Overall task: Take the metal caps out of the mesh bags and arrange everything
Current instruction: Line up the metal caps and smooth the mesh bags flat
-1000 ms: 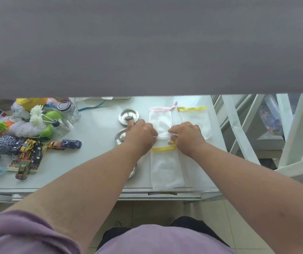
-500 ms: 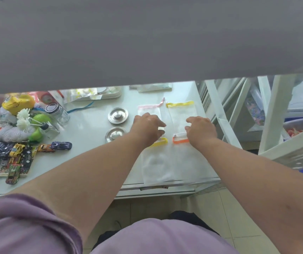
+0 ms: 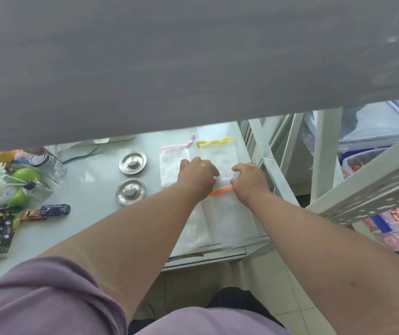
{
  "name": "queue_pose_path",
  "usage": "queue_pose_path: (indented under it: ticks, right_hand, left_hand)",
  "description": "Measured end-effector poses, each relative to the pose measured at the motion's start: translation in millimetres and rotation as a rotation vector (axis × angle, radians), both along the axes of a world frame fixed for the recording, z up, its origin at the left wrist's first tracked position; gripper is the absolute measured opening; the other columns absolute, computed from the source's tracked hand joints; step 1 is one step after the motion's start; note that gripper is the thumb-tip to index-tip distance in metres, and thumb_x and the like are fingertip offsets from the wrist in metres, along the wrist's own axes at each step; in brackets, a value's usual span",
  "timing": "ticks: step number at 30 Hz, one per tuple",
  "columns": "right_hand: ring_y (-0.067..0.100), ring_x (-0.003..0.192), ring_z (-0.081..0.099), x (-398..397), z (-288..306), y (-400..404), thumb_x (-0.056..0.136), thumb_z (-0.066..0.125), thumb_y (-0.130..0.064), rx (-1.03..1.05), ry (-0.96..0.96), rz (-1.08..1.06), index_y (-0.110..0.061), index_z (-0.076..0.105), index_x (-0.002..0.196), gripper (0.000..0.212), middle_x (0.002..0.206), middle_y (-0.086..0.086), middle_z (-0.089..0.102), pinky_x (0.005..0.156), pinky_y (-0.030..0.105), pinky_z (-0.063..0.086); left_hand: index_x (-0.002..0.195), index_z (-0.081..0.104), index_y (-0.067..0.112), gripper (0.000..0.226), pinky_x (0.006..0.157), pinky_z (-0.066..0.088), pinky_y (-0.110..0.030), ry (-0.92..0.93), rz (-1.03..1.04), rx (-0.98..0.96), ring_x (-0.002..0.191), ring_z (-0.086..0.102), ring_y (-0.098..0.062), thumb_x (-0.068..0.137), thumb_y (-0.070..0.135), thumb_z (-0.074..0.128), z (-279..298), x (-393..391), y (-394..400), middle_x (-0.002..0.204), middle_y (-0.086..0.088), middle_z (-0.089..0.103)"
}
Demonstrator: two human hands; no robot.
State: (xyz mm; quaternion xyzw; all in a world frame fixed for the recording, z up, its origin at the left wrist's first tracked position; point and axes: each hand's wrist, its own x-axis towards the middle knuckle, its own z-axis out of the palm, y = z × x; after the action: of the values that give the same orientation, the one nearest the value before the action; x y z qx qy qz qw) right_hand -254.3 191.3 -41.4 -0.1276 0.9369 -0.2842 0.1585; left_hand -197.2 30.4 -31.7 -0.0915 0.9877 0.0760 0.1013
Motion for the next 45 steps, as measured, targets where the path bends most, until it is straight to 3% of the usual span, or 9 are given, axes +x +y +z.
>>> queue_pose_path:
  ticks: [7,13,17,23,32,45]
  right_hand:
    - [0.030,0.123,0.057,-6.7,-1.2,-5.7,0.097,0.065,-0.014,0.010,0.024,-0.018,-0.012,0.065,0.133,0.036,0.139,0.012,0.055,0.100,0.033,0.042]
    - [0.031,0.132,0.046,12.5,9.8,2.9,0.094,0.070,-0.019,-0.054,0.106,0.024,-0.013,0.065,0.132,0.038,0.138,0.011,0.053,0.114,0.038,0.036]
    - [0.031,0.123,0.054,65.6,20.6,13.5,0.088,0.078,-0.019,-0.091,0.157,0.254,-0.014,0.071,0.126,0.040,0.129,0.009,0.062,0.112,0.042,0.040]
    - [0.026,0.143,0.045,129.3,13.3,10.2,0.089,0.076,-0.039,0.131,0.147,0.568,-0.022,0.062,0.142,0.057,0.155,0.005,0.052,0.118,0.042,0.031]
    - [0.026,0.148,0.036,156.9,7.0,-15.7,0.085,0.074,-0.055,0.229,0.093,0.513,-0.023,0.057,0.146,0.071,0.160,0.007,0.044,0.124,0.040,0.026]
    - [0.027,0.147,0.037,160.0,8.3,-26.1,0.093,0.068,-0.045,0.253,0.142,0.492,-0.022,0.057,0.145,0.058,0.160,0.007,0.045,0.122,0.040,0.026]
  left_hand:
    - [0.135,0.072,0.041,0.031,0.110,0.030,-0.042,0.022,-0.032,-0.008,0.136,0.048,-0.016,0.106,0.037,0.062,-3.5,-8.0,-6.1,0.142,0.014,0.066]
    - [0.141,0.069,0.039,0.036,0.114,0.027,-0.043,0.050,-0.063,0.035,0.143,0.047,-0.017,0.106,0.038,0.061,12.0,17.9,-16.4,0.153,0.012,0.062]
    - [0.135,0.073,0.043,0.034,0.109,0.029,-0.044,0.061,-0.040,0.041,0.134,0.053,-0.017,0.103,0.046,0.063,18.3,75.3,-38.9,0.140,0.017,0.069]
    - [0.135,0.071,0.037,0.040,0.116,0.022,-0.051,-0.051,-0.105,0.032,0.143,0.051,-0.020,0.098,0.053,0.064,4.1,156.6,-64.3,0.148,0.008,0.065]
    - [0.150,0.058,0.033,0.053,0.127,0.009,-0.063,-0.109,-0.141,0.034,0.159,0.033,-0.021,0.101,0.054,0.057,-1.8,162.1,-73.1,0.172,0.003,0.041]
    - [0.152,0.054,0.033,0.059,0.128,0.007,-0.067,-0.132,-0.142,0.005,0.160,0.030,-0.023,0.099,0.058,0.058,1.0,162.0,-80.6,0.174,0.002,0.037]
